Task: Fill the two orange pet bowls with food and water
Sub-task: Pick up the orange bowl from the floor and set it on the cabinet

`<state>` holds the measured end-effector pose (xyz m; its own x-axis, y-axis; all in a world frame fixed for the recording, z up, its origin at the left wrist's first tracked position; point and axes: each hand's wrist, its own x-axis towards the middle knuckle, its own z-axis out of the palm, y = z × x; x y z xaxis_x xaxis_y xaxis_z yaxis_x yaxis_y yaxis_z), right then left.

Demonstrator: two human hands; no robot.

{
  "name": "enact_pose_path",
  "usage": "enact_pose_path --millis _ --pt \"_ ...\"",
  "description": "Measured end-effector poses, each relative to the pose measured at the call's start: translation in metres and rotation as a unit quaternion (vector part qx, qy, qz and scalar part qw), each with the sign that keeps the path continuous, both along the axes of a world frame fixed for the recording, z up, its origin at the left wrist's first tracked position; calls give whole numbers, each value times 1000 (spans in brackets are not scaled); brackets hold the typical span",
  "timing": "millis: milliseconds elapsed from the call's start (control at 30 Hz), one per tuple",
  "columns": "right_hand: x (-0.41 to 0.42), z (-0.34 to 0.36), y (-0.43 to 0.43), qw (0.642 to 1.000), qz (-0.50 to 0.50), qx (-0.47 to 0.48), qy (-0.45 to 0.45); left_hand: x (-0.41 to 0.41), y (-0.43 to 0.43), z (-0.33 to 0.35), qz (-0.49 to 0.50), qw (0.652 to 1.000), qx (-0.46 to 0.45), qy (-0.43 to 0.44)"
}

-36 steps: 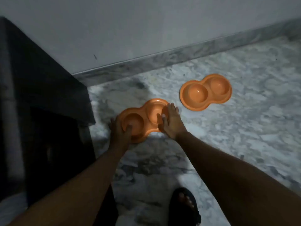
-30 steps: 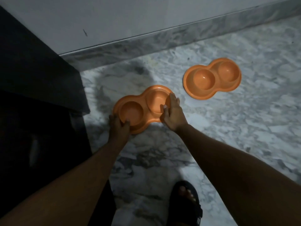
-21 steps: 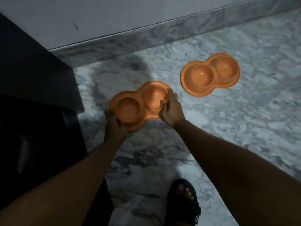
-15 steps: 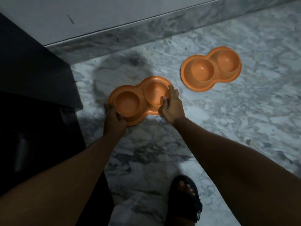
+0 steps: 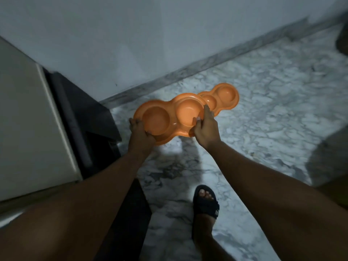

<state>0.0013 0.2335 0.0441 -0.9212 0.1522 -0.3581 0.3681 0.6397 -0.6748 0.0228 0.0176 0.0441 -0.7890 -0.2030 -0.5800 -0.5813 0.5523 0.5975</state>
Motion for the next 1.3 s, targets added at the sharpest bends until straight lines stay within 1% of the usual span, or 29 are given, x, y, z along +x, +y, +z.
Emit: enact_pose_path --millis 33,67,100,133,167,200,233,267,300,333,367,400,433,467,500,533,567,600,633,700,767,867,900,1000,1033,1100,1300 --pt "2 58 0 1000 -5 -2 12 -3 -5 58 -14 1000 15 6" --pt "4 79 -2 1000 -3 -1 -5 -3 -8 70 -27 1000 11 4" --pt "7 80 -2 1000 -10 1 5 0 -7 71 -10 1000 1 10" --pt "3 147 -5 1000 -21 -4 21 -10 -12 136 -19 999 8 34" --pt "2 166 -6 1000 -16 3 18 -13 -13 155 -32 999 10 21" --pt "3 170 -7 999 -21 5 27 -12 -10 163 -25 999 -1 23" --pt "0 240 -11 999 -21 5 46 -19 -14 238 -40 998 17 52" --pt "-2 265 -13 999 -27 9 34 -22 -15 258 -53 998 0 46" --pt "-6 269 -13 998 -34 16 41 -25 -12 264 -57 997 -23 51" --pt "-6 328 -15 997 -47 15 62 -32 -17 321 -68 994 -18 86" --pt "-6 347 -17 997 -50 28 54 -34 -19 335 -92 991 -35 93" --pt "1 404 -22 994 -59 24 92 -35 -28 393 -113 985 -37 126" --pt "2 429 -25 993 -57 27 96 -39 -29 416 -121 985 -30 122" --pt "-5 434 -23 993 -67 37 95 -47 -29 423 -120 986 -44 108" --pt "3 482 -28 988 -72 40 131 -45 -39 469 -124 981 -40 143" --pt "7 501 -34 989 -68 45 125 -45 -42 489 -133 981 -42 136" --pt "6 503 -35 988 -72 40 128 -49 -44 492 -135 980 -48 137" --pt "19 540 -39 987 -64 45 139 -37 -50 530 -133 979 -46 148" --pt "24 552 -44 988 -60 47 132 -36 -53 542 -148 976 -60 147" --pt "20 561 -48 988 -68 47 134 -42 -56 557 -134 978 -70 144" --pt "44 622 -56 987 -45 55 145 -14 -69 618 -126 973 -79 174" --pt "58 661 -74 984 -28 67 161 12 -85 666 -95 973 -81 193" --pt "64 668 -83 984 -20 69 161 22 -94 676 -96 974 -87 187" --pt "78 685 -109 984 3 64 164 46 -123 697 -86 975 -76 188" --pt "87 694 -131 984 16 59 167 60 -146 708 -70 977 -76 188" --pt "91 699 -143 984 17 58 166 69 -159 712 -56 979 -73 184" --pt "140 718 -243 983 45 52 169 120 -259 722 -5 980 -85 181"
